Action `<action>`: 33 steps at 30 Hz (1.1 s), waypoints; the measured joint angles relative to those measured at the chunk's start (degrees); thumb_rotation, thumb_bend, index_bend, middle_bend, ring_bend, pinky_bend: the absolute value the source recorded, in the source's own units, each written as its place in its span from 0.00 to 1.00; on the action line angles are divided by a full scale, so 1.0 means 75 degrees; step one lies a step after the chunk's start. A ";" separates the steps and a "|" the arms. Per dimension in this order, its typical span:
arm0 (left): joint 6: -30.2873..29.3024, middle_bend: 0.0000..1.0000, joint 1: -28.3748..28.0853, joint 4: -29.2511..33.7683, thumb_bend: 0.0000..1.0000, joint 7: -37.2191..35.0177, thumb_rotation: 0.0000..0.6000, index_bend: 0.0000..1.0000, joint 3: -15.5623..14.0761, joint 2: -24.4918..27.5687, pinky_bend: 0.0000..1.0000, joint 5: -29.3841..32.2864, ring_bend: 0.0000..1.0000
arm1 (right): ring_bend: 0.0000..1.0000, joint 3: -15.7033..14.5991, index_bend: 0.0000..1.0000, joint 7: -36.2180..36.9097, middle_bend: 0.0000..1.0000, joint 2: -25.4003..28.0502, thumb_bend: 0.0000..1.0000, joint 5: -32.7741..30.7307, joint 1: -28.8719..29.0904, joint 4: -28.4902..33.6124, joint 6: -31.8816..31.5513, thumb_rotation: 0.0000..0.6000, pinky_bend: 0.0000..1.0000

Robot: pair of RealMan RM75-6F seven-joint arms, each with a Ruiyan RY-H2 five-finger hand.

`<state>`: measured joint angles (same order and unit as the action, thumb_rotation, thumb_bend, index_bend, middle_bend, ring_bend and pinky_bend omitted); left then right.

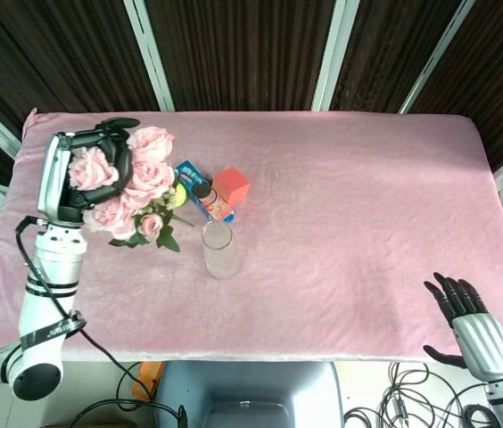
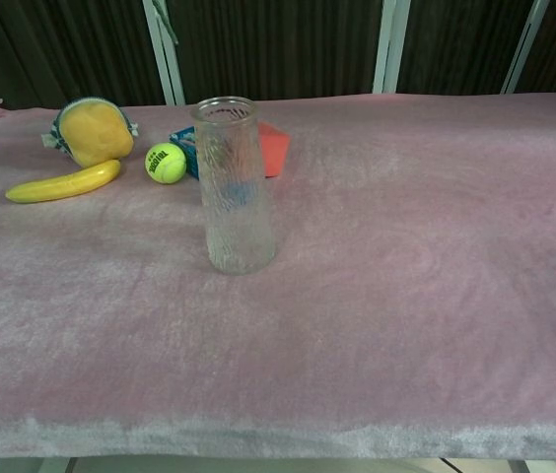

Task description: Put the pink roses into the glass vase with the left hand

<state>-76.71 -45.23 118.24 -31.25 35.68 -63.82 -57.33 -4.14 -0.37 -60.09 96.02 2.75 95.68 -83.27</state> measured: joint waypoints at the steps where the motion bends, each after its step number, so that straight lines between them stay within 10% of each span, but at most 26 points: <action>1: 0.0020 0.83 -0.0164 -0.0043 0.47 0.0208 1.00 0.86 0.0032 -0.0188 0.28 0.0119 0.53 | 0.00 0.0002 0.00 0.0052 0.00 0.0016 0.22 -0.0010 -0.0003 -0.0009 -0.0010 1.00 0.00; 33: 0.1036 0.82 -0.0592 -0.2491 0.46 0.0526 1.00 0.86 -0.0685 -0.2146 0.19 -0.0165 0.52 | 0.00 -0.0068 0.00 0.0711 0.00 0.0268 0.22 0.0202 -0.0090 -0.0149 -0.0321 1.00 0.00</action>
<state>-68.94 -49.68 99.55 -27.31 30.54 -79.91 -58.57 -4.65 4.96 -58.07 97.54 2.07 94.56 -85.67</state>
